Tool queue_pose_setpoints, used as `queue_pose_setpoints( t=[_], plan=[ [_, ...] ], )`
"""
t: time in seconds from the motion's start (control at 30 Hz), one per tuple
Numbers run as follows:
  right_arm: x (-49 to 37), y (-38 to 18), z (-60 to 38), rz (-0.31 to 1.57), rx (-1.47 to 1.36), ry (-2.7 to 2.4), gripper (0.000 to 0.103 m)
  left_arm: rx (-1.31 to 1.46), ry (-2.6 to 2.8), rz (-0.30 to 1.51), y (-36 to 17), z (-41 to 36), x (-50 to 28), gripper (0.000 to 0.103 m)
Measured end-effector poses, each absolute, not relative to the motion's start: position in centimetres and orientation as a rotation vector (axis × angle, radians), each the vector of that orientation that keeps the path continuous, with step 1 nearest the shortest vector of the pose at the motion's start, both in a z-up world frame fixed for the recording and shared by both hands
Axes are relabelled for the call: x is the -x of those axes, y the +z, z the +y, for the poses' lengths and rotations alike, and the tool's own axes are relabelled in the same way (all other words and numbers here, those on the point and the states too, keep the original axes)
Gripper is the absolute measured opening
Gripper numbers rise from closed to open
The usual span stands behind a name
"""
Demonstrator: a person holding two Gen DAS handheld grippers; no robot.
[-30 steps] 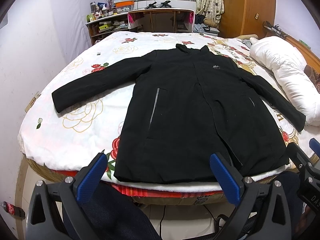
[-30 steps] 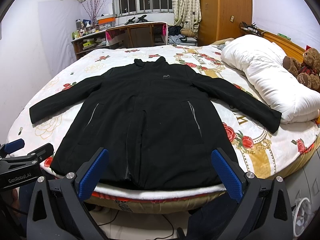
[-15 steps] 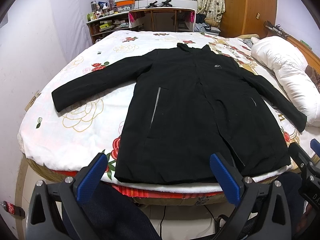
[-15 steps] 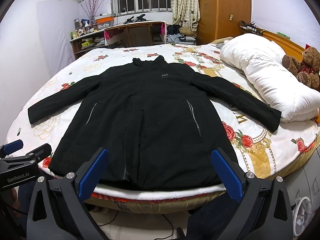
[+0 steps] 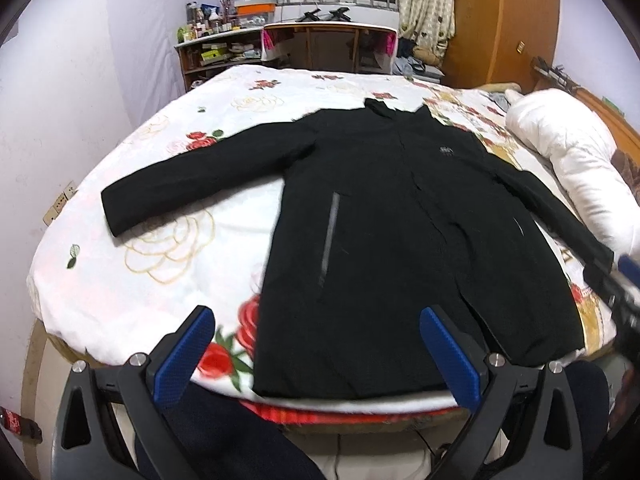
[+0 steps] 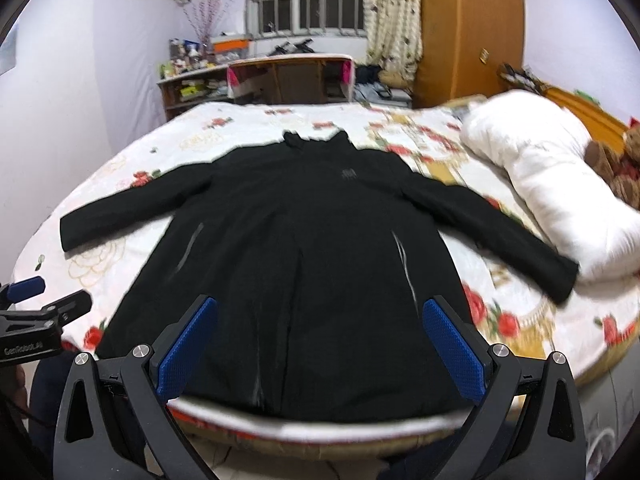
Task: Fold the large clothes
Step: 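Grasp the coat sleeve cuff nearest the left tool with the right tool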
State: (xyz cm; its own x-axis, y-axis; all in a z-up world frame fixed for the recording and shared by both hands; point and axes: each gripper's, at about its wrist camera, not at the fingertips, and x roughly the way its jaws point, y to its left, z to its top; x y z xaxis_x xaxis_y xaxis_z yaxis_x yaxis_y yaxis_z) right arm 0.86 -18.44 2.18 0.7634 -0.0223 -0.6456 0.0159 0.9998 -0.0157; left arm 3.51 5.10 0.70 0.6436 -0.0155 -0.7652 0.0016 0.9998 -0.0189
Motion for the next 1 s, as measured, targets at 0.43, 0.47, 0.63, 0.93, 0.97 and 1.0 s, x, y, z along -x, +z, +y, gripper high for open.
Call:
queue_pose_setpoints(
  t=[0.43, 0.47, 0.63, 0.93, 0.97, 1.0],
  plan=[
    [-13.2, 3.3, -8.3, 0.628, 0.204, 0.360, 0.102, 0.165, 0.158, 0.813, 1.6, 17.7, -6.9, 0.103],
    [-14.1, 2.9, -7.2, 0.633, 0.212, 0.397, 0.102, 0.169, 0.180, 0.809, 1.5, 18.9, -7.1, 0.103],
    [-17.1, 1.4, -1.1, 0.594, 0.267, 0.525, 0.102, 0.204, 0.242, 0.799, 0.9, 23.4, -7.8, 0.103],
    [-21.2, -3.5, 10.8, 0.590, 0.374, 0.770, 0.102, 0.231, 0.307, 0.799, -0.5, 29.1, -7.9, 0.103],
    [-21.7, -4.1, 12.3, 0.594, 0.392, 0.787, 0.102, 0.232, 0.315, 0.799, -0.7, 29.6, -7.9, 0.103],
    [-22.0, -4.5, 13.3, 0.597, 0.398, 0.799, 0.102, 0.235, 0.320, 0.801, -0.8, 30.1, -8.0, 0.103]
  ],
)
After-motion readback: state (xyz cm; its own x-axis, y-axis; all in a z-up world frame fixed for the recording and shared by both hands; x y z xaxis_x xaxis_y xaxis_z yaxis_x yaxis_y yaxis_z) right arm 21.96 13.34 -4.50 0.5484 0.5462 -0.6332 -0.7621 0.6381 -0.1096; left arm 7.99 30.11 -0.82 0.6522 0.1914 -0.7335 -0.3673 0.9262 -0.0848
